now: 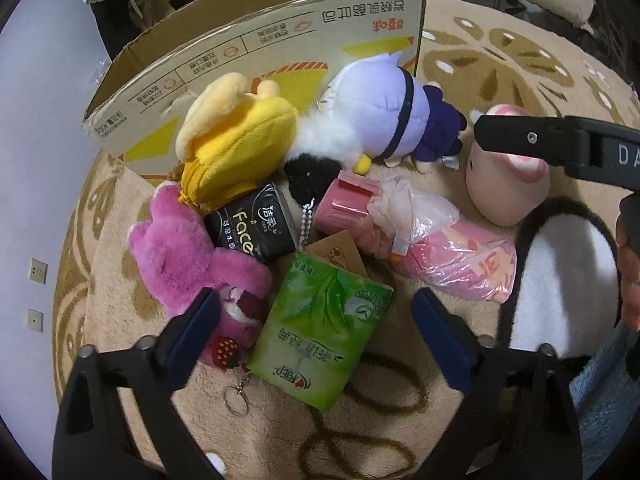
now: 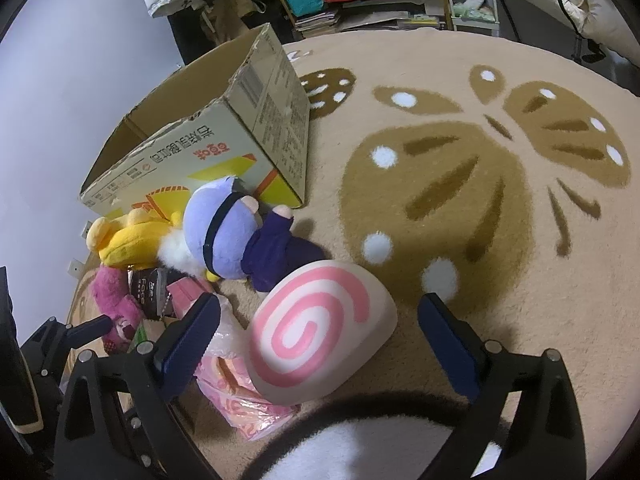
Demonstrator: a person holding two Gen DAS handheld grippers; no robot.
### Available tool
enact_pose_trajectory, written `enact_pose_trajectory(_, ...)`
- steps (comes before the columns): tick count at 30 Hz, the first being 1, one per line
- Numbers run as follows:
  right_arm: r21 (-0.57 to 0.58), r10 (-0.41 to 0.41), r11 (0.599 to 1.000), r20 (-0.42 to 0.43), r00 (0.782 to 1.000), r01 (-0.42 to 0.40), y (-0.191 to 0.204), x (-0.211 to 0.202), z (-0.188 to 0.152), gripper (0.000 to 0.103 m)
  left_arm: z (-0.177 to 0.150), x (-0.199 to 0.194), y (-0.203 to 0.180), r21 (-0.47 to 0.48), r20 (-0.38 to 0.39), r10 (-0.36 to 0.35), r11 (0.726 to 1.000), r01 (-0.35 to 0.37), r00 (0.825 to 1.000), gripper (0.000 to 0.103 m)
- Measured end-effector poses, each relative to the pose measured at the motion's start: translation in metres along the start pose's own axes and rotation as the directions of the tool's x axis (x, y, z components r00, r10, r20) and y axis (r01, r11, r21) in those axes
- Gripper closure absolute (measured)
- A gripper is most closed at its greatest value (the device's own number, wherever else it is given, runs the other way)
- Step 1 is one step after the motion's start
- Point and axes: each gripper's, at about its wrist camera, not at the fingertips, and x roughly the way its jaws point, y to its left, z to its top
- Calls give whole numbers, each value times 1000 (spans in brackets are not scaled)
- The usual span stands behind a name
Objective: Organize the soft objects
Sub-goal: 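Lower both tools toward the pile, left to green tissue pack, right to swirl cushion, then close left gripper on green tissue pack while right gripper closes on pink swirl cushion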
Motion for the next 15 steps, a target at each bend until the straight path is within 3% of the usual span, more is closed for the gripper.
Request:
enact_pose_trajectory(6,-4,-11,1000,-25,1000,11,0,4,-1,13,-1,-2,-3,11,8,-30,1000,30,1000,31)
enact_pose_trajectory(7,-3,-12,1000,-29,1000,12,-1,5,-2,17,-1,-1,-4,18,6,-49,999,49,999,45)
enact_pose_trajectory(15,-11,-19,1000,-36,999,18,0,6,-2,34,-2,2,-7,29,0,-43,999,43,999,45)
